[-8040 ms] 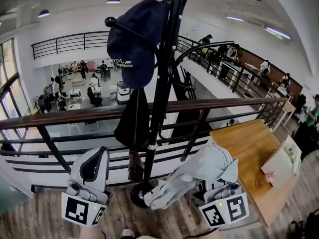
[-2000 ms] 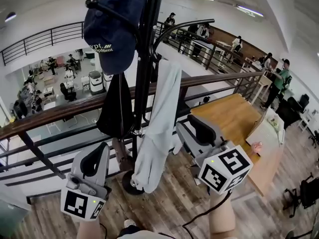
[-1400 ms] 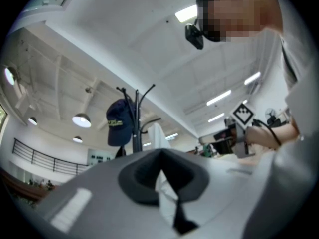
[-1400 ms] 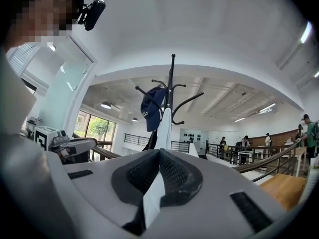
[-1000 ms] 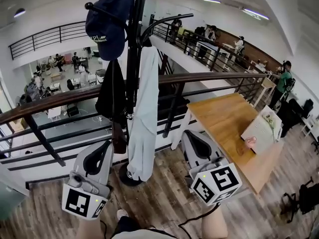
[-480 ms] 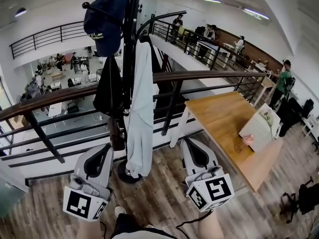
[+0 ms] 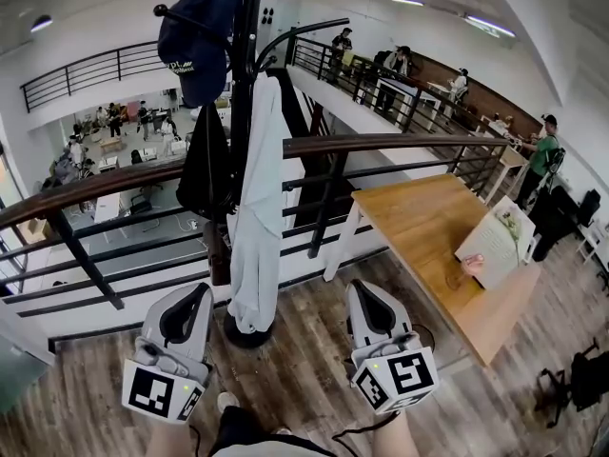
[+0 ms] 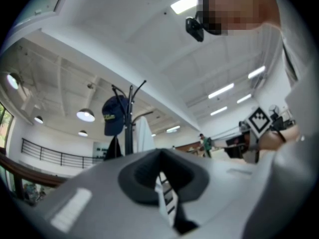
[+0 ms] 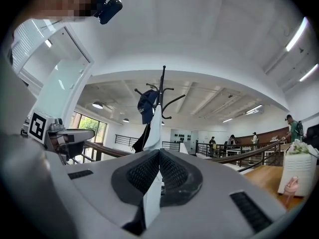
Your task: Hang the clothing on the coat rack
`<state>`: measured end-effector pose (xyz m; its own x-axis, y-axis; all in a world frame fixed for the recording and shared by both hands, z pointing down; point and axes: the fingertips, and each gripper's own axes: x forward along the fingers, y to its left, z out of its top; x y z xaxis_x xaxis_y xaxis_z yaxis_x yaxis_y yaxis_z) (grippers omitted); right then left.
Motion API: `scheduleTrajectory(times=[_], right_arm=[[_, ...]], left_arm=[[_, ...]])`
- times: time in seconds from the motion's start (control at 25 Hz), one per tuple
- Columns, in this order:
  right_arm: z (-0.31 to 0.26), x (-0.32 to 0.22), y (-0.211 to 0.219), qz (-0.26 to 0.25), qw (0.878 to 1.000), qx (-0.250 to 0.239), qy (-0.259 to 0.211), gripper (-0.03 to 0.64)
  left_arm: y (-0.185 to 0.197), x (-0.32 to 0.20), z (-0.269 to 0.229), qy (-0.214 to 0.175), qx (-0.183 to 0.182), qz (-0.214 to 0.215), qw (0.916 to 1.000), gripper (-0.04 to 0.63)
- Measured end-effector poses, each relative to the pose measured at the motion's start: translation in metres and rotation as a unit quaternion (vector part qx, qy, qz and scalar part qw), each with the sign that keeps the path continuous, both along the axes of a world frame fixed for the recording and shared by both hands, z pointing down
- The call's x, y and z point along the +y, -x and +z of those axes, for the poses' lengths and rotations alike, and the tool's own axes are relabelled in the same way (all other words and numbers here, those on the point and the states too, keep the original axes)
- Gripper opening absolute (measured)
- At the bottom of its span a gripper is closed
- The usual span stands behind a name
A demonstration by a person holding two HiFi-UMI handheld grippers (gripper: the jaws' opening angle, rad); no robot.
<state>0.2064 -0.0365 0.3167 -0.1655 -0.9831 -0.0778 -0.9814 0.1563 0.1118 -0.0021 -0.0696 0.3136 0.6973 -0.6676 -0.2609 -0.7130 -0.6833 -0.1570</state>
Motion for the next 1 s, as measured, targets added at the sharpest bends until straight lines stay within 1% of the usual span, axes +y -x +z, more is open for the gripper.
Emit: scheduleTrajectory(times=[0.16,0.32,0.56,1.0], right_arm=[[0.006,0.008,-0.005,0.007,1.0,-0.008,-0.002,0.002],[0.009,0.008,-0.008,0.011,1.0,-0.012,0.001,0.002],[0.009,0.006,-0.009,0.009,1.0,-0.009,0.001,0.002],[0.007,-0.003,-0.007,0.002,1.0,-0.012,-0.002,0.002]], left_arm=[[-0.004,0.005,0.004,0.006,0.0,0.0,1.0,0.006],[-0.007,0.005,0.004,0.004,0.002,-0.001,1.0,0.006],[-0.009,0.004,0.002,0.0,0.006,-0.006,1.0,0.006],[-0.009,-0.002,0.002,0.003,0.002,-0.015,0.9999,0.006]])
